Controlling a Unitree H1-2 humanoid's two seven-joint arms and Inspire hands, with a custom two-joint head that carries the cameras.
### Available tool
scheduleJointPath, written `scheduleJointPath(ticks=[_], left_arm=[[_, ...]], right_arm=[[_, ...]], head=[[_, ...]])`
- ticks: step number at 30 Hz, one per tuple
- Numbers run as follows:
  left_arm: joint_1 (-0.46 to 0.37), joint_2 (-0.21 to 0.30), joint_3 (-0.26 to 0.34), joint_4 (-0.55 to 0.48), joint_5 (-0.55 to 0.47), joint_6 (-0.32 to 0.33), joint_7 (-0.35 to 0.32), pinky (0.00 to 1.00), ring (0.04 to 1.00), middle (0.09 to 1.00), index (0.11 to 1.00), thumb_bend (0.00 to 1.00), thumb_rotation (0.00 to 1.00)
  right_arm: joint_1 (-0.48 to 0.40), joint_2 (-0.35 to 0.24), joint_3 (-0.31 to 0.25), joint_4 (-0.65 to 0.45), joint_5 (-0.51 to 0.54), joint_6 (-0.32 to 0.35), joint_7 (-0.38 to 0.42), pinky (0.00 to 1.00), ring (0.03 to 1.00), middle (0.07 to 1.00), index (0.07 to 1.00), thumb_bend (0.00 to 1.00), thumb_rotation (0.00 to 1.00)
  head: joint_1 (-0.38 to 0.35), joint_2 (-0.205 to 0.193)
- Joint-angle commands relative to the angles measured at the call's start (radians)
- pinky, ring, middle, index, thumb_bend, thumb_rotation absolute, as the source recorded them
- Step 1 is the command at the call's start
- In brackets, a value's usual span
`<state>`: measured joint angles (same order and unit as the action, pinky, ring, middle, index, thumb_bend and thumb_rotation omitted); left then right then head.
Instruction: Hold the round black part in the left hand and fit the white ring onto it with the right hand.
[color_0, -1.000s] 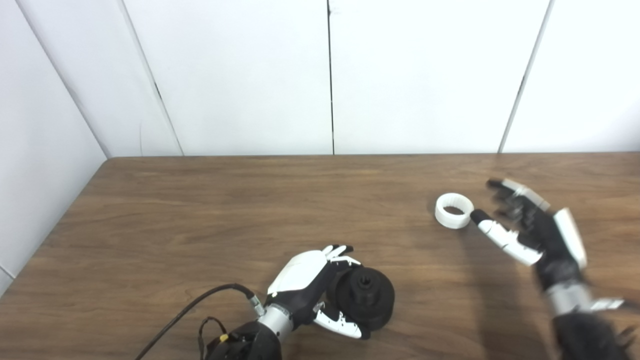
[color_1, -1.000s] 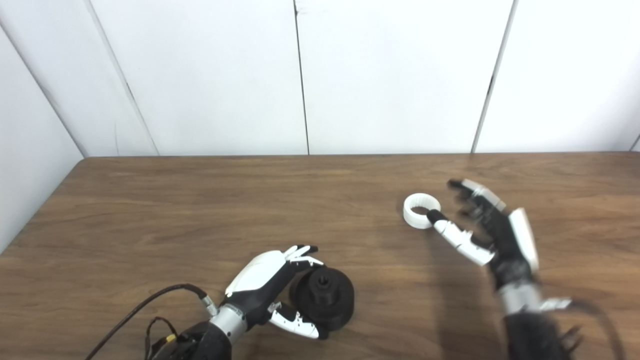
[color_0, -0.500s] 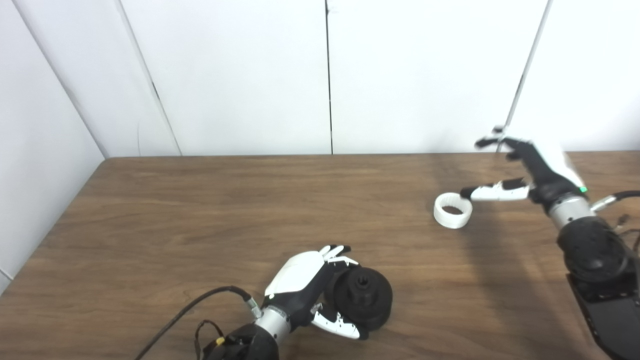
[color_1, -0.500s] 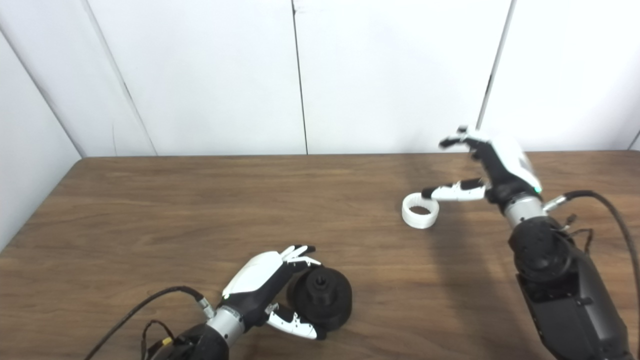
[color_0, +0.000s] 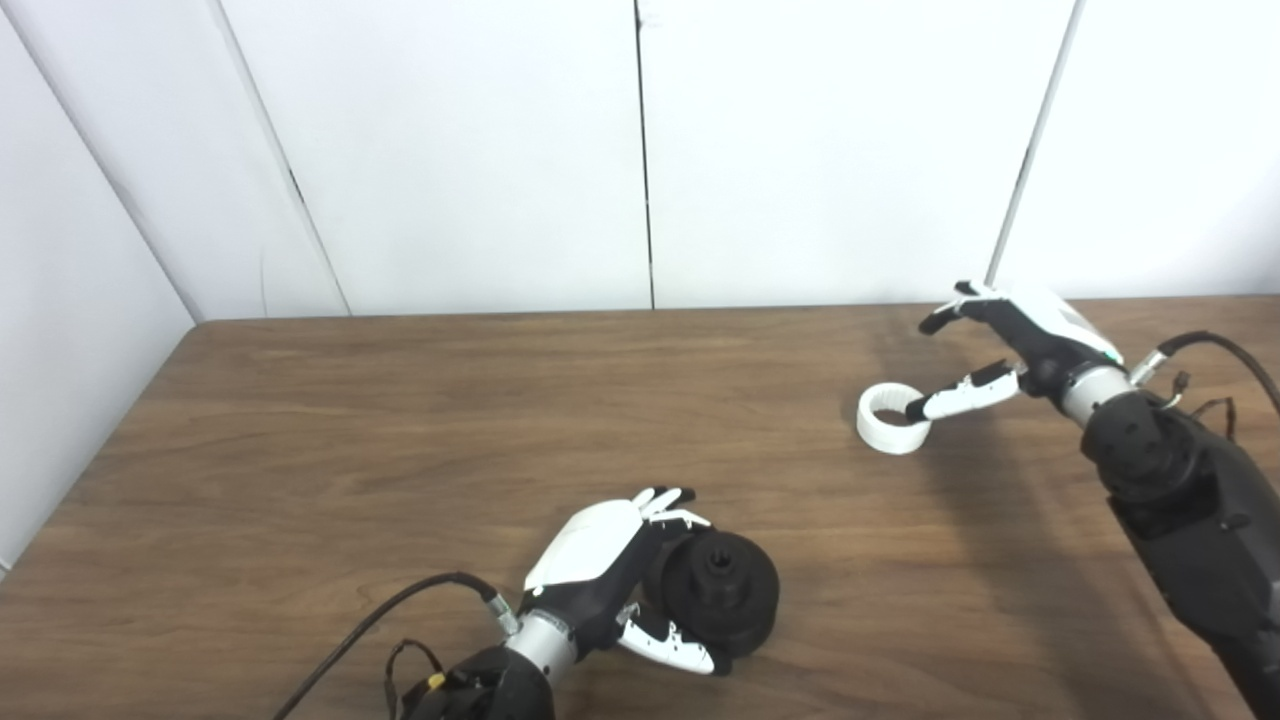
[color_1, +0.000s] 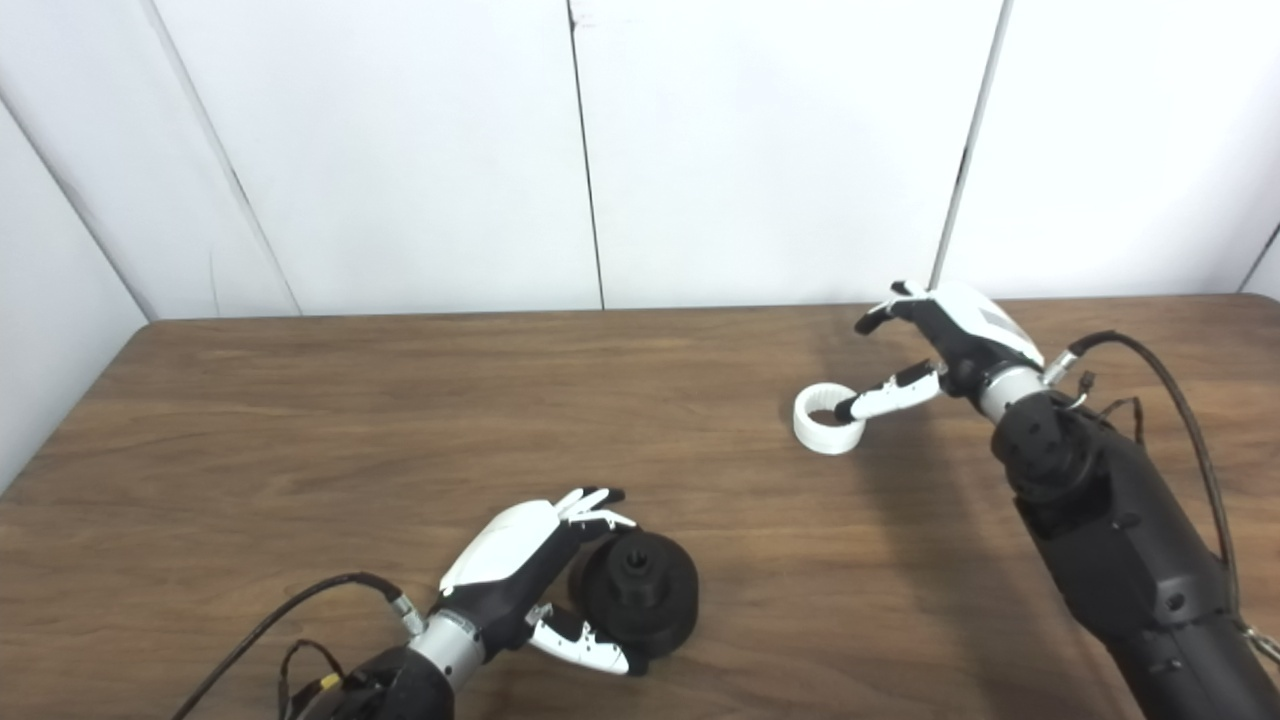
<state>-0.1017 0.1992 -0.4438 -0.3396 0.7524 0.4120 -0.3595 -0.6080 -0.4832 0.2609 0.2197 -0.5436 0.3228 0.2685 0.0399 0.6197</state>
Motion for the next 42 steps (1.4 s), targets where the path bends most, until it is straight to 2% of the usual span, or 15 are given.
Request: scheduleJointPath(ticks=[1, 5, 14, 18, 42], left_arm=[[-0.006, 0.0, 0.0, 0.011, 0.002, 0.0, -0.012, 0.95, 1.0, 0.972, 0.739, 0.92, 0.23], [-0.007, 0.001, 0.0, 0.01, 0.002, 0.004, -0.017, 0.96, 1.0, 0.974, 0.741, 0.92, 0.23], [-0.005, -0.003, 0.006, 0.024, -0.003, -0.013, 0.003, 0.94, 1.0, 0.968, 0.734, 0.93, 0.23], [-0.004, -0.005, 0.009, 0.021, -0.004, -0.012, -0.003, 0.95, 1.0, 0.972, 0.736, 0.93, 0.24], [-0.001, 0.004, 0.031, 0.005, -0.007, -0.005, -0.022, 0.98, 1.0, 0.978, 0.742, 0.91, 0.24]], right_arm=[[-0.071, -0.03, -0.002, -0.001, -0.016, -0.043, -0.005, 0.99, 1.0, 0.974, 0.732, 0.96, 0.31], [-0.077, -0.03, 0.008, 0.024, -0.019, -0.044, 0.007, 1.0, 1.0, 0.975, 0.735, 0.97, 0.32], [-0.066, -0.02, 0.022, -0.007, -0.034, -0.026, 0.043, 1.0, 1.0, 0.974, 0.738, 0.96, 0.32], [-0.066, -0.023, 0.045, -0.02, -0.05, -0.031, 0.059, 1.0, 1.0, 0.972, 0.743, 0.97, 0.37], [-0.08, 0.022, 0.082, 0.029, -0.062, -0.049, 0.071, 1.0, 1.0, 0.96, 0.75, 0.94, 0.34]], head=[[0.001, 0.0], [-0.001, -0.001], [-0.002, -0.001], [-0.001, 0.0], [0.009, 0.005]])
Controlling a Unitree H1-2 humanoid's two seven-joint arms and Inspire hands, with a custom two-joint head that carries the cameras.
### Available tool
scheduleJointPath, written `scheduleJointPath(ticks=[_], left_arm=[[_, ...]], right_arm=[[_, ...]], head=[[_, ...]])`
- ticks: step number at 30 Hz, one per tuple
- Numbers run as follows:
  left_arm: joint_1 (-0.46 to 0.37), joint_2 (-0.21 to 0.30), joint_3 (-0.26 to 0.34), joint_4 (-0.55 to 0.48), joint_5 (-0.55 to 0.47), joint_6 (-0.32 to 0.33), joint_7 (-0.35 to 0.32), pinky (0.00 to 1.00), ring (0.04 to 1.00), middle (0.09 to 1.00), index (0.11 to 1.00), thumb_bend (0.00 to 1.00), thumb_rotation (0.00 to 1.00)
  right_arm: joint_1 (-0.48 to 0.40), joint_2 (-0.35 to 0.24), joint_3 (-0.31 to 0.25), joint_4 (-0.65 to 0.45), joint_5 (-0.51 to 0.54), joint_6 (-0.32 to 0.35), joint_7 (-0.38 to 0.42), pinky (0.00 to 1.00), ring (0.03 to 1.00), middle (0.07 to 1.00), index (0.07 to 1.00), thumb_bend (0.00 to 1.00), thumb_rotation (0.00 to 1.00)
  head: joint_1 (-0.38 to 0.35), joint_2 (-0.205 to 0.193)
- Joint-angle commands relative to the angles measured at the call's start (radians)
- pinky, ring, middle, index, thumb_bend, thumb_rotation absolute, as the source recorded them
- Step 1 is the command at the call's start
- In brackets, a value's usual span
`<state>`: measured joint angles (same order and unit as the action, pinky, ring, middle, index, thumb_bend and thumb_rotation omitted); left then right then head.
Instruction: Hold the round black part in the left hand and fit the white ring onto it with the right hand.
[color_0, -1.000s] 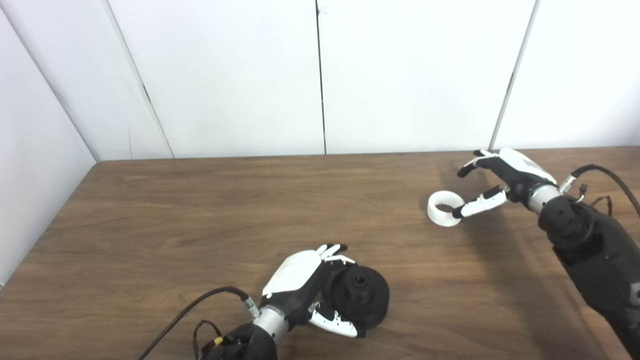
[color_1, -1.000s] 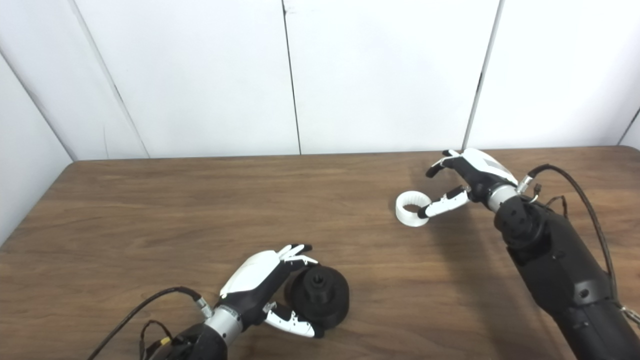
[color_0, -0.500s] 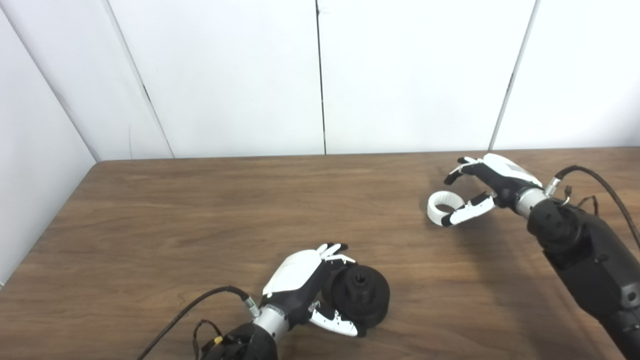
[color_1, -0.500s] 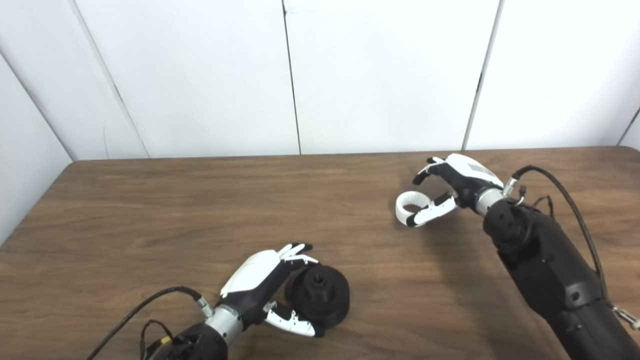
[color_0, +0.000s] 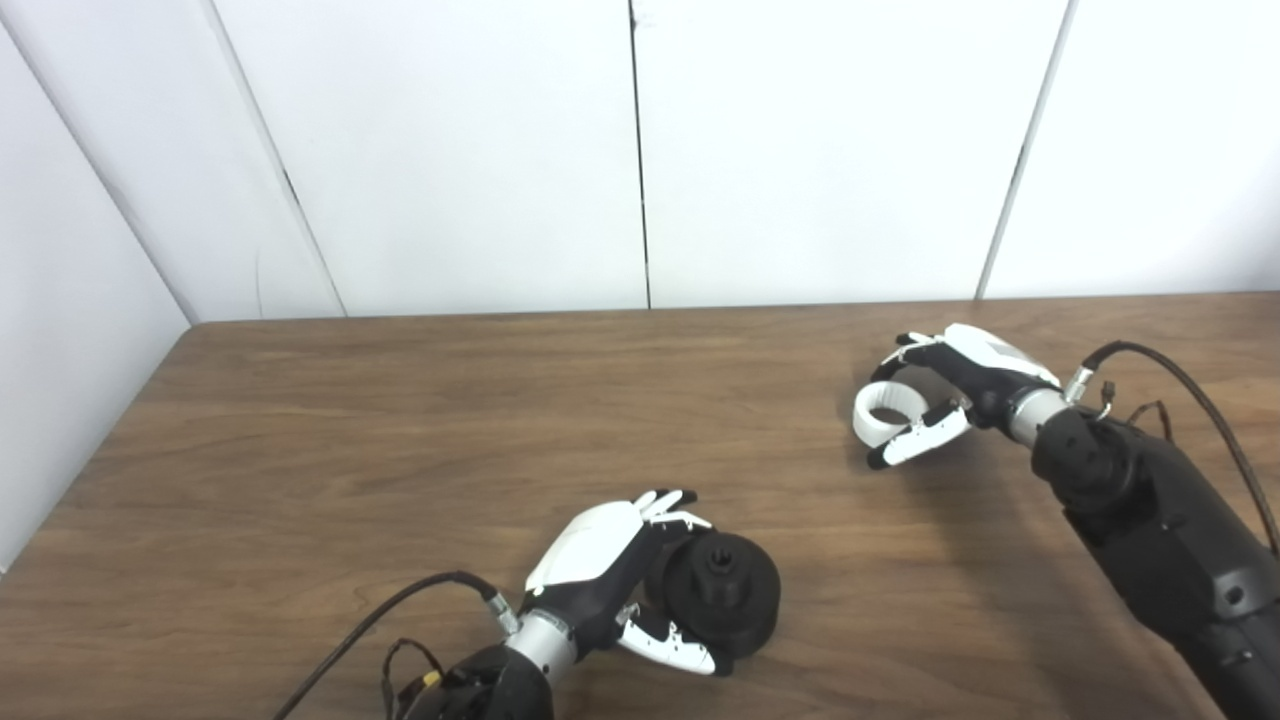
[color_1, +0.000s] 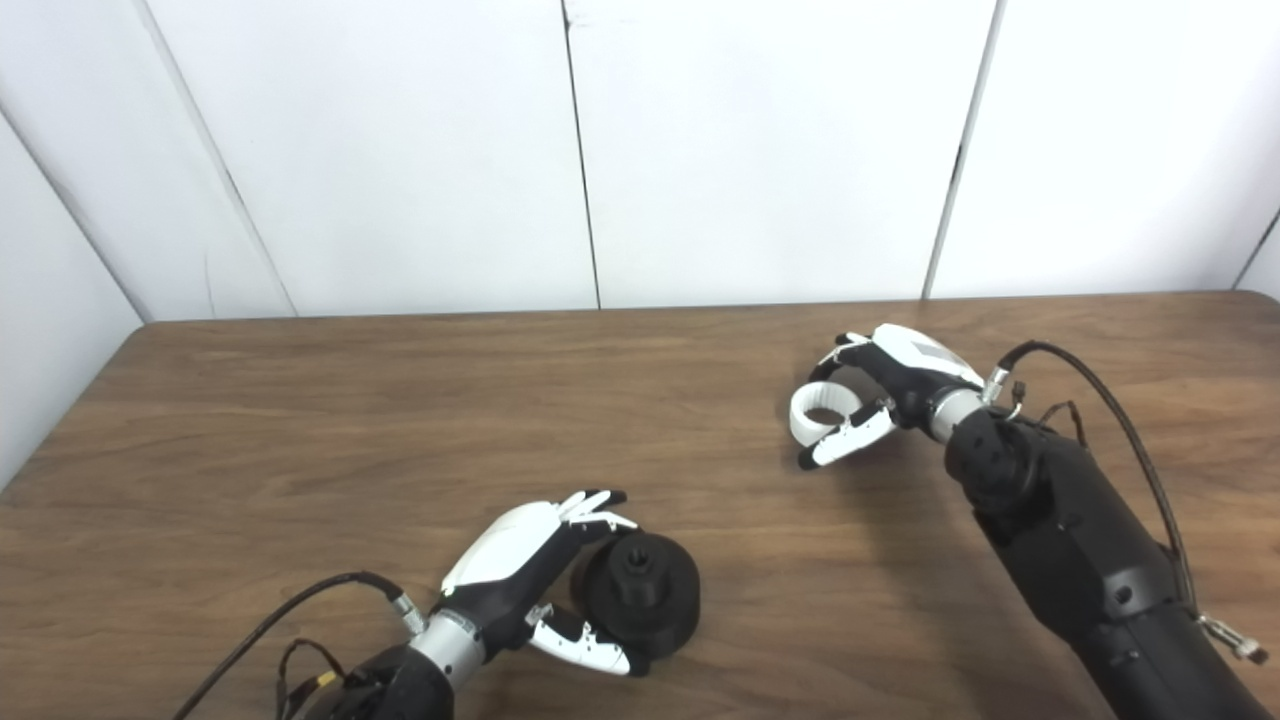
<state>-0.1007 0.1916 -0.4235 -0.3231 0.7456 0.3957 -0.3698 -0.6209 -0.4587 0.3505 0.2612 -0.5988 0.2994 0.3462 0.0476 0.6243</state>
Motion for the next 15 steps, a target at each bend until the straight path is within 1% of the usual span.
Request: scheduleJointPath(ticks=[1, 8, 12, 15], left_arm=[[-0.002, 0.011, 0.012, -0.013, -0.001, 0.014, -0.014, 0.98, 1.0, 0.978, 0.742, 0.91, 0.24], [-0.001, 0.012, 0.016, -0.013, 0.0, 0.006, -0.011, 0.98, 1.0, 0.976, 0.741, 0.92, 0.25], [-0.003, 0.011, 0.017, -0.014, 0.0, 0.009, -0.015, 0.98, 1.0, 0.976, 0.743, 0.92, 0.25], [-0.005, 0.01, 0.017, -0.014, -0.001, 0.01, -0.016, 0.97, 1.0, 0.977, 0.745, 0.92, 0.24]], right_arm=[[-0.069, -0.002, -0.008, -0.01, -0.005, -0.026, -0.008, 1.0, 1.0, 0.959, 0.749, 0.94, 0.34], [-0.076, -0.002, -0.019, 0.009, 0.007, -0.035, -0.016, 1.0, 1.0, 0.956, 0.748, 0.93, 0.35], [-0.076, -0.005, -0.027, 0.006, 0.008, -0.04, -0.026, 1.0, 1.0, 0.952, 0.743, 0.94, 0.35], [-0.075, -0.005, -0.031, 0.002, 0.005, -0.04, -0.029, 0.99, 1.0, 0.952, 0.741, 0.92, 0.34]], head=[[0.002, 0.0], [0.0, -0.003], [0.001, -0.003], [0.001, -0.001]])
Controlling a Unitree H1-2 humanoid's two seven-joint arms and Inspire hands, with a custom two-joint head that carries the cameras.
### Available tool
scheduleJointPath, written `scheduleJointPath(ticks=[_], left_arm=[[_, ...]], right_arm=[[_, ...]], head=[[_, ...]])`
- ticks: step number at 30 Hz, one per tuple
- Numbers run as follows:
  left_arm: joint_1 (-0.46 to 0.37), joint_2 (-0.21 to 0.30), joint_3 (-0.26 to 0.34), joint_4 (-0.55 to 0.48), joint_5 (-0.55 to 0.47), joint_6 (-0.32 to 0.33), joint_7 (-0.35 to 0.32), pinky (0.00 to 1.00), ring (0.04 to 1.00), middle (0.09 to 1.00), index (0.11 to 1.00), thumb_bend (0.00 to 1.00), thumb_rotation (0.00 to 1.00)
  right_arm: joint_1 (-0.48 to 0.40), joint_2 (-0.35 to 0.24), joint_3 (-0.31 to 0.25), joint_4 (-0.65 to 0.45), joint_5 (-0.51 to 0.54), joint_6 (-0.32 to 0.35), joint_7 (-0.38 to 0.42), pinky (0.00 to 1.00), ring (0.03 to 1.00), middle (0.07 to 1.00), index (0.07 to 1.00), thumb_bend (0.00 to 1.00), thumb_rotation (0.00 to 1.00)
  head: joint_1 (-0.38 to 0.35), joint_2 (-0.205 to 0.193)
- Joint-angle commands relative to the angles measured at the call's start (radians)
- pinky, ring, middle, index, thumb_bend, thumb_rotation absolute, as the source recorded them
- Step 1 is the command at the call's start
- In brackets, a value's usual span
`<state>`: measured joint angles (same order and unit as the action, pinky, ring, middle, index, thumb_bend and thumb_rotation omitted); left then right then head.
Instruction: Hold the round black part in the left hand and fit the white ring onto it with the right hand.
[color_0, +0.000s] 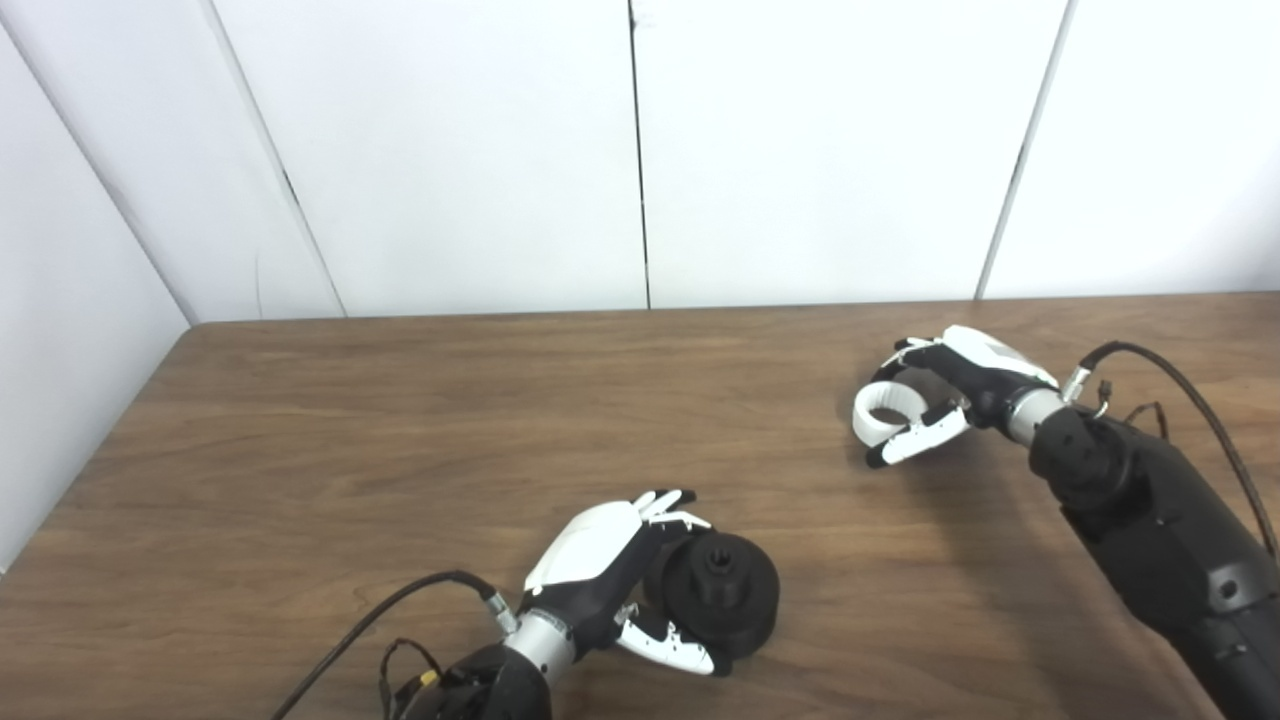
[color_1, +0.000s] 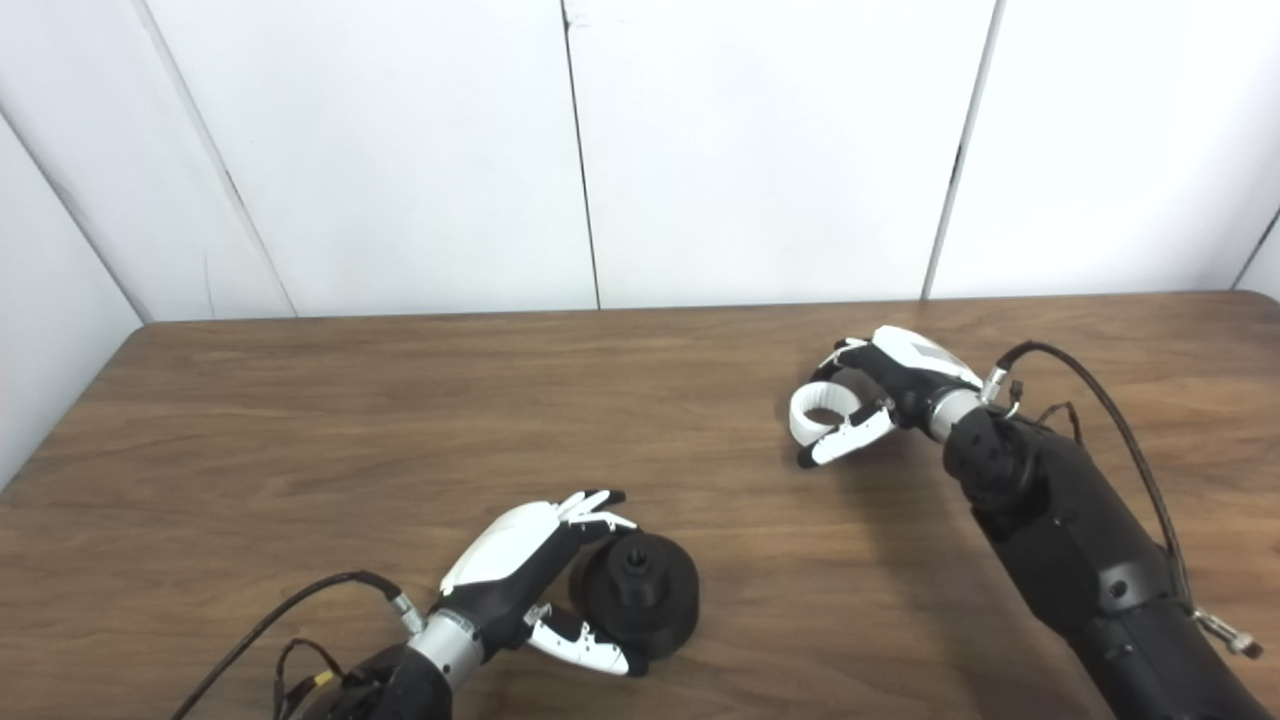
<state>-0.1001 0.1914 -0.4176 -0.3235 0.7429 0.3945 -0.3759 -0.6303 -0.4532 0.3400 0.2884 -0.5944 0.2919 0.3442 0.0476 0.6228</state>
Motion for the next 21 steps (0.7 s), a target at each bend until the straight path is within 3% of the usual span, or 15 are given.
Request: scheduleJointPath(ticks=[1, 7, 21], left_arm=[[-0.006, 0.009, 0.011, -0.015, 0.002, 0.014, -0.011, 0.97, 1.0, 0.977, 0.744, 0.92, 0.24], [-0.007, 0.009, 0.012, -0.02, 0.007, 0.021, -0.02, 0.98, 1.0, 0.98, 0.743, 0.92, 0.24], [-0.012, 0.004, 0.017, -0.02, 0.016, 0.022, -0.021, 0.99, 1.0, 0.976, 0.737, 0.94, 0.24]], right_arm=[[-0.065, -0.011, -0.022, -0.025, 0.0, -0.035, -0.029, 0.99, 1.0, 0.951, 0.741, 0.92, 0.34], [-0.063, -0.009, -0.032, -0.02, 0.003, -0.043, -0.038, 0.98, 1.0, 0.945, 0.736, 0.93, 0.39], [-0.054, -0.007, -0.037, -0.006, -0.001, -0.067, -0.065, 0.92, 0.994, 0.917, 0.71, 0.9, 0.32]], head=[[0.001, 0.0], [0.003, 0.001], [0.002, 0.0]])
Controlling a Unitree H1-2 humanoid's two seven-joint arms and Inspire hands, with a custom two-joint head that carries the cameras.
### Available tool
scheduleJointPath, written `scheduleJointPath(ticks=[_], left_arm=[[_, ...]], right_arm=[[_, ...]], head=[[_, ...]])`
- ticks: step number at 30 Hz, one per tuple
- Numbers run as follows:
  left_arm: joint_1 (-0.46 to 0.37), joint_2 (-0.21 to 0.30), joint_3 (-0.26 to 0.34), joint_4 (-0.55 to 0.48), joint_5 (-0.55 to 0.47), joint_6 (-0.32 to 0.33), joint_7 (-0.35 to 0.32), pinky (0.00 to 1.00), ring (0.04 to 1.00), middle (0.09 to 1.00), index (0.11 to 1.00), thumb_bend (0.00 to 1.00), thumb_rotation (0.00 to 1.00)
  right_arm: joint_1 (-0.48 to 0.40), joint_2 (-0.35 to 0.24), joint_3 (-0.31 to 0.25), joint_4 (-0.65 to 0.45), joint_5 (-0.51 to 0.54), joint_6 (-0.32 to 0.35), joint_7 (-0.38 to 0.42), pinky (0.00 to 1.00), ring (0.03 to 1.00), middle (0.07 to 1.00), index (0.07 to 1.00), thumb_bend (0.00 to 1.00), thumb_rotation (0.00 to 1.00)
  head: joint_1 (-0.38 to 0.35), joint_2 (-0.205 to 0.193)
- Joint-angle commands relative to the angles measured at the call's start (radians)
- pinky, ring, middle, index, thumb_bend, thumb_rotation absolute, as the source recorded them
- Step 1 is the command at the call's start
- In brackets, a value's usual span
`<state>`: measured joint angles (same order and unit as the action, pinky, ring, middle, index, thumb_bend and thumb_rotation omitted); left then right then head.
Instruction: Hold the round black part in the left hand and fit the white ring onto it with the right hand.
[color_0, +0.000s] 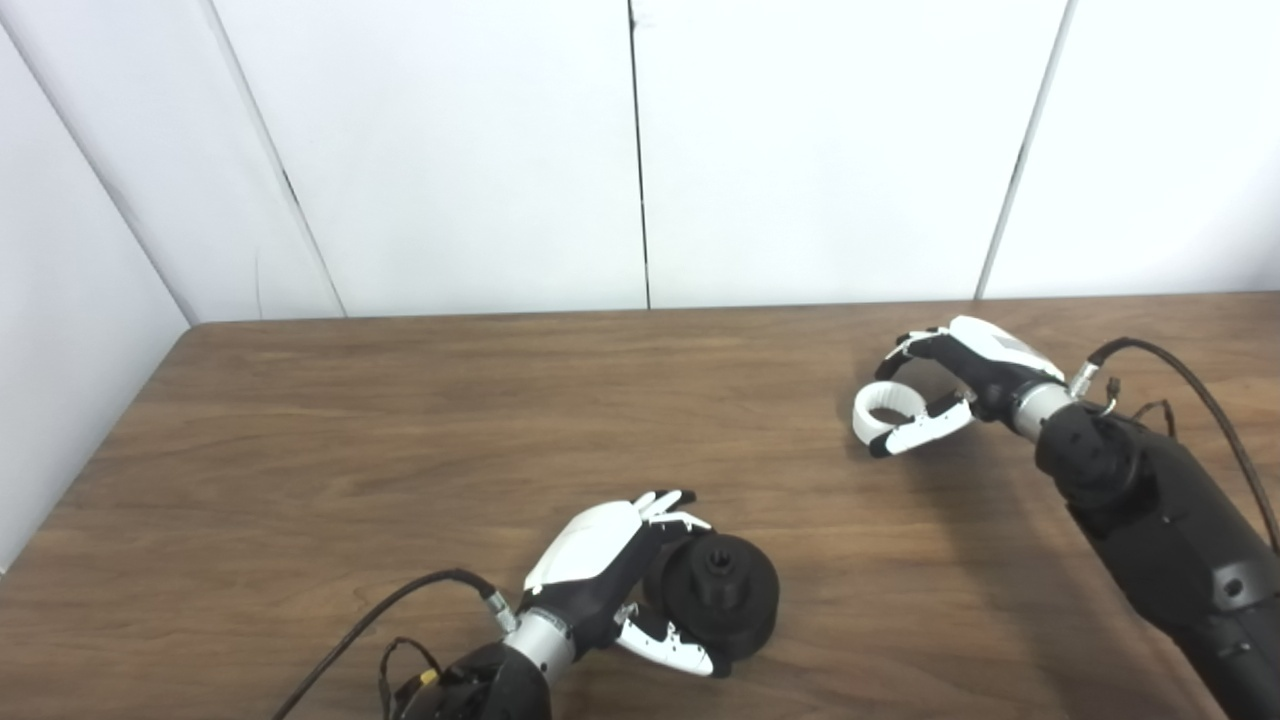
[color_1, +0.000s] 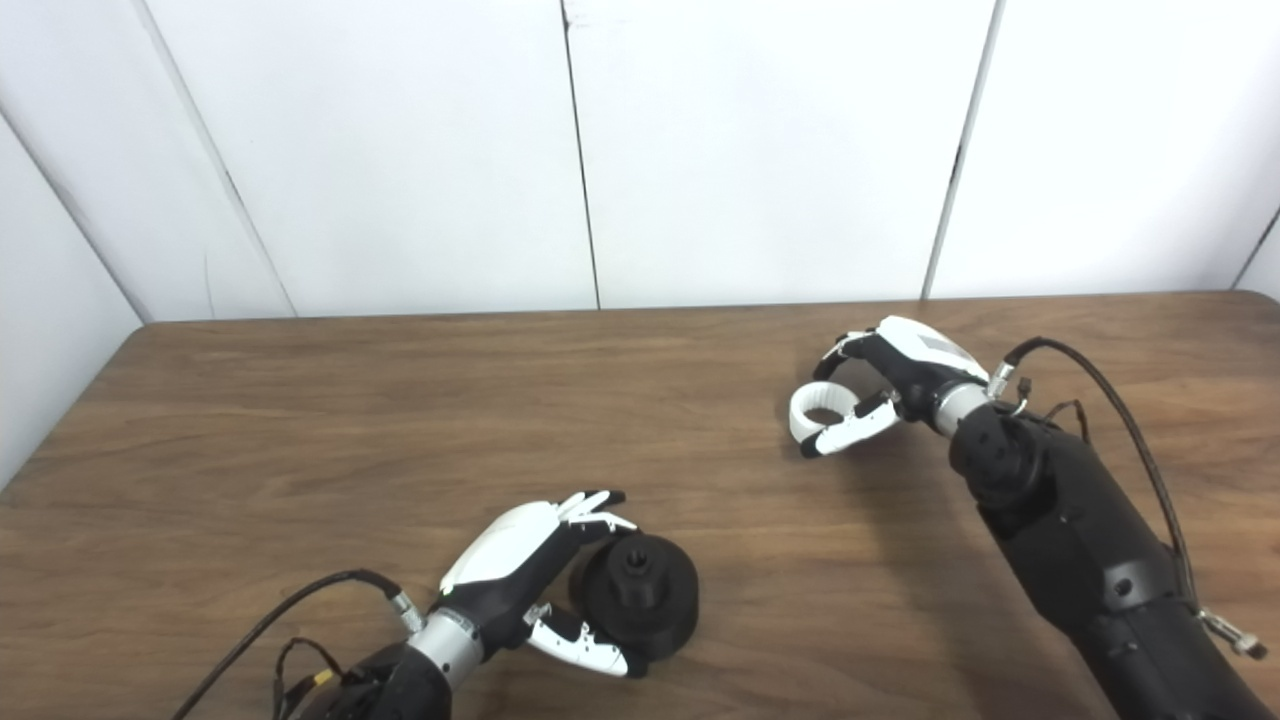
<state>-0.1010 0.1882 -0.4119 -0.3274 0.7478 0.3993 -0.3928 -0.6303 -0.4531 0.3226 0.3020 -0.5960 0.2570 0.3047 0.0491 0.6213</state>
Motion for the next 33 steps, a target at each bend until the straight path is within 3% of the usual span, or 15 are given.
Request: scheduleJointPath(ticks=[1, 33], left_arm=[[-0.011, 0.008, 0.012, -0.018, 0.01, 0.019, -0.007, 1.0, 1.0, 0.977, 0.737, 0.94, 0.24], [-0.012, 0.014, 0.02, -0.038, 0.01, 0.027, -0.015, 1.0, 1.0, 0.973, 0.731, 0.93, 0.26]], right_arm=[[-0.052, -0.008, -0.021, -0.021, 0.003, -0.034, -0.028, 0.92, 0.994, 0.916, 0.709, 0.9, 0.32], [-0.028, -0.011, -0.007, -0.015, -0.016, -0.047, -0.029, 0.9, 0.982, 0.912, 0.745, 0.91, 0.33]], head=[[0.003, 0.004], [0.001, 0.015]])
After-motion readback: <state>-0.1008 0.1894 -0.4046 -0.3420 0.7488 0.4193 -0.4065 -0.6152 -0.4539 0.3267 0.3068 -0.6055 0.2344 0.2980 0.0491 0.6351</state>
